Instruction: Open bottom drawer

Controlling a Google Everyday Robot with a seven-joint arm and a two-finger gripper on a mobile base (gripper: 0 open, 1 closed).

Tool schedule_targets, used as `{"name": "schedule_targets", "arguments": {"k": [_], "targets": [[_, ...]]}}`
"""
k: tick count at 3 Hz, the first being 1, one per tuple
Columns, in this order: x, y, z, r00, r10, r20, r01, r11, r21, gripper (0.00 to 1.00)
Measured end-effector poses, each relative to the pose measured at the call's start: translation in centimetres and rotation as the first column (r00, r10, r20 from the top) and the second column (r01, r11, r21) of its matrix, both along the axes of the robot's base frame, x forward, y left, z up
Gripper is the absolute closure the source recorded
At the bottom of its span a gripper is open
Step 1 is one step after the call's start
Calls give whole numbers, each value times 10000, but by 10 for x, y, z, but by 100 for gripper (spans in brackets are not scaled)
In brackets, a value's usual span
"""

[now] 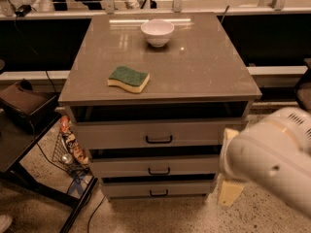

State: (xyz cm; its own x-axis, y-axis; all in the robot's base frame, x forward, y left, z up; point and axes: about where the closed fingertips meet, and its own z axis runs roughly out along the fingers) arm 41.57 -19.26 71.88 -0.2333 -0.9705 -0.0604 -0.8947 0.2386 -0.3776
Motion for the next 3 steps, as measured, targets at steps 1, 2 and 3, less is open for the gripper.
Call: {"name": "schedule_targets", "arguments": {"k": [1,2,3], "targets": [[-23,1,-66,9996,0,-292,-12,9991,-425,0],[-47,-2,-114,9972,-322,-670,256,9950,-966,0],[-44,-1,-108,9962,-692,-529,649,9948,-788,0]]}}
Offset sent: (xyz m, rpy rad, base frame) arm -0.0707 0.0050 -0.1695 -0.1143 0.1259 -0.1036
